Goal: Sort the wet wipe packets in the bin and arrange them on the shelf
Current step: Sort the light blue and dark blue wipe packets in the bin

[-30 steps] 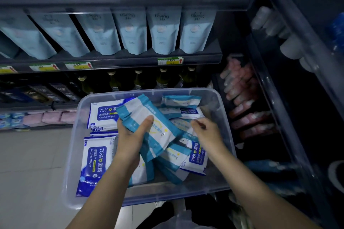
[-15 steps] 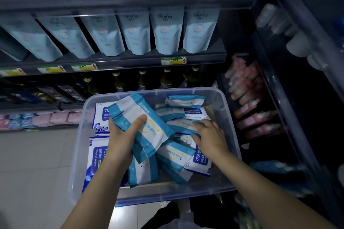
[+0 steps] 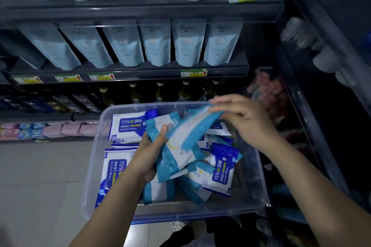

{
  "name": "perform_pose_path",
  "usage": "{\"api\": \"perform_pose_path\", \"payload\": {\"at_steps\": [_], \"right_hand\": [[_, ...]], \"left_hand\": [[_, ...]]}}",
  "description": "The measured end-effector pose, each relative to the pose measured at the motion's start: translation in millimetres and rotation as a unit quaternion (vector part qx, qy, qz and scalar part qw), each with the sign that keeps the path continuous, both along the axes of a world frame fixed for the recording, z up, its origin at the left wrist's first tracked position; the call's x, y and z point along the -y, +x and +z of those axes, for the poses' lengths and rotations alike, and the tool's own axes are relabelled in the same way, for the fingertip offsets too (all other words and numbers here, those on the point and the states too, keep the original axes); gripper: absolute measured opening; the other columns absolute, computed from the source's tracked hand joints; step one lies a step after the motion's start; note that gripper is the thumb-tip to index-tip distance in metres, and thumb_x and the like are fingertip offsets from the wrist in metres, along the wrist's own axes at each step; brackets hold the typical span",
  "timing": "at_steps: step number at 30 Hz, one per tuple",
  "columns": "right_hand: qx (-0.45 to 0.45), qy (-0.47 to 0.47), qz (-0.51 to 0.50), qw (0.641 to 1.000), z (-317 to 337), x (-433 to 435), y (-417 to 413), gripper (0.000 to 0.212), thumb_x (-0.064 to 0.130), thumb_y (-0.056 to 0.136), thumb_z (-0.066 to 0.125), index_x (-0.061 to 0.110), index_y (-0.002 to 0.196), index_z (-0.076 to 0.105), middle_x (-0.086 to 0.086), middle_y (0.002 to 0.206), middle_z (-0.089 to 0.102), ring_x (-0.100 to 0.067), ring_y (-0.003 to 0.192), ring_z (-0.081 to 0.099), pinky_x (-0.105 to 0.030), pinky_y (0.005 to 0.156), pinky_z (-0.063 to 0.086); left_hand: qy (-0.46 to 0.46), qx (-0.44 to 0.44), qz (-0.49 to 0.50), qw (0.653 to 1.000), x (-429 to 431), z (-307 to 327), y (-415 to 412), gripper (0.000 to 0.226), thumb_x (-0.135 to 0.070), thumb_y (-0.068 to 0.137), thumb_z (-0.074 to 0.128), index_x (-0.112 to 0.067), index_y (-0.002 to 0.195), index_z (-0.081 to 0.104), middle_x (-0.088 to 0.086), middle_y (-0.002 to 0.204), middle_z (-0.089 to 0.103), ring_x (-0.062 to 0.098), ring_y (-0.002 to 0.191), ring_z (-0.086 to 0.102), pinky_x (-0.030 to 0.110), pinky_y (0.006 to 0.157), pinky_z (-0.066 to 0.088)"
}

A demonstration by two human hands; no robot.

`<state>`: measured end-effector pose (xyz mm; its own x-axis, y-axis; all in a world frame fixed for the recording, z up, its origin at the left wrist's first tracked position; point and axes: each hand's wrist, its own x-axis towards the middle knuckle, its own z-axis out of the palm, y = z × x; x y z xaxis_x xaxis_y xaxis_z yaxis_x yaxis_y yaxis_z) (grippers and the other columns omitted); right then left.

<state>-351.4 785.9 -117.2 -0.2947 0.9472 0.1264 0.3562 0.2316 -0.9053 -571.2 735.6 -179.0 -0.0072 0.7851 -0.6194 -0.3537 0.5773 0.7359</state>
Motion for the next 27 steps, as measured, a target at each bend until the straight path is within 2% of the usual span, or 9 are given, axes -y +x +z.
{"api": "perform_pose_path", "payload": {"at_steps": [3,6,9,11,15,18,21,23,27], "right_hand": [[-0.018,-0.087,0.099,0.991,-13.4,10.1,-3.9,0.04,-0.018,0.084,0.05,0.011,0.09,0.075,0.006,0.118,0.056,0.004,0.108,0.054,-0.009,0.086,0.045],[-0.033,-0.124,0.073,0.989,-28.5,11.3,-4.1,0.046,-0.019,0.084,0.05,0.017,0.075,0.077,0.007,0.122,0.055,-0.004,0.112,0.054,-0.012,0.089,0.045],[-0.071,-0.149,0.023,0.986,-32.7,15.0,-13.4,0.039,-0.021,0.084,0.049,0.009,0.081,0.074,0.005,0.109,0.058,0.007,0.096,0.058,-0.009,0.08,0.046],[-0.079,-0.154,-0.006,0.985,-32.0,17.3,-19.6,0.039,-0.02,0.084,0.048,0.011,0.084,0.072,0.01,0.102,0.058,0.01,0.091,0.058,-0.009,0.075,0.047],[-0.119,-0.201,-0.039,0.971,-33.8,21.4,-20.0,0.05,-0.017,0.088,0.042,0.022,0.084,0.073,0.011,0.108,0.062,-0.004,0.1,0.061,-0.015,0.078,0.05],[-0.155,-0.257,-0.074,0.951,-31.2,27.8,-17.7,0.056,-0.016,0.088,0.036,0.03,0.1,0.065,0.009,0.111,0.065,-0.01,0.101,0.063,-0.018,0.073,0.051],[-0.161,-0.284,-0.062,0.943,-29.6,33.7,-20.2,0.04,0.0,0.094,0.045,0.032,0.112,0.058,0.013,0.114,0.061,-0.001,0.099,0.062,-0.018,0.078,0.052],[-0.133,-0.317,-0.024,0.939,-34.3,38.4,-26.3,0.031,0.015,0.095,0.05,0.034,0.12,0.053,0.012,0.114,0.064,-0.004,0.1,0.064,-0.024,0.083,0.053],[-0.079,-0.349,0.0,0.934,-45.8,47.7,-44.0,0.021,0.035,0.094,0.049,0.038,0.115,0.048,0.01,0.121,0.06,-0.008,0.11,0.058,-0.031,0.097,0.047]], "left_hand": [[-0.028,0.018,-0.027,0.999,0.8,3.6,3.0,0.073,-0.053,0.074,0.057,-0.017,0.135,0.04,0.008,0.118,0.067,0.023,0.1,0.067,0.038,0.078,0.056],[-0.004,0.035,-0.053,0.998,6.4,4.9,5.1,0.066,-0.047,0.071,0.058,-0.019,0.129,0.046,0.007,0.114,0.069,0.023,0.097,0.069,0.036,0.071,0.058],[0.029,0.036,-0.069,0.997,9.4,1.5,8.9,0.056,-0.031,0.076,0.072,-0.016,0.125,0.051,0.01,0.116,0.068,0.024,0.098,0.069,0.035,0.071,0.058],[0.036,0.038,-0.07,0.996,9.4,-2.0,11.3,0.066,-0.02,0.069,0.08,-0.013,0.128,0.05,0.011,0.116,0.068,0.027,0.101,0.067,0.039,0.075,0.057],[0.032,0.035,-0.037,0.998,9.9,-4.2,13.4,0.074,-0.019,0.064,0.082,-0.015,0.128,0.046,0.01,0.115,0.068,0.028,0.1,0.068,0.044,0.079,0.056],[0.036,0.03,-0.017,0.999,10.5,-4.2,12.7,0.072,-0.02,0.061,0.078,-0.017,0.125,0.045,0.01,0.115,0.068,0.026,0.097,0.069,0.042,0.075,0.057],[0.038,0.022,0.006,0.999,10.7,-2.7,12.8,0.073,-0.019,0.06,0.078,-0.017,0.124,0.043,0.008,0.112,0.068,0.024,0.093,0.07,0.038,0.07,0.058],[0.048,0.017,0.018,0.999,11.1,-2.5,16.6,0.073,-0.018,0.061,0.078,-0.017,0.124,0.042,0.007,0.111,0.068,0.023,0.093,0.07,0.036,0.069,0.058],[0.07,0.004,0.014,0.997,14.9,-3.0,35.2,0.054,-0.018,0.076,0.074,-0.023,0.118,0.04,0.001,0.107,0.071,0.017,0.094,0.07,0.032,0.075,0.057]]}}
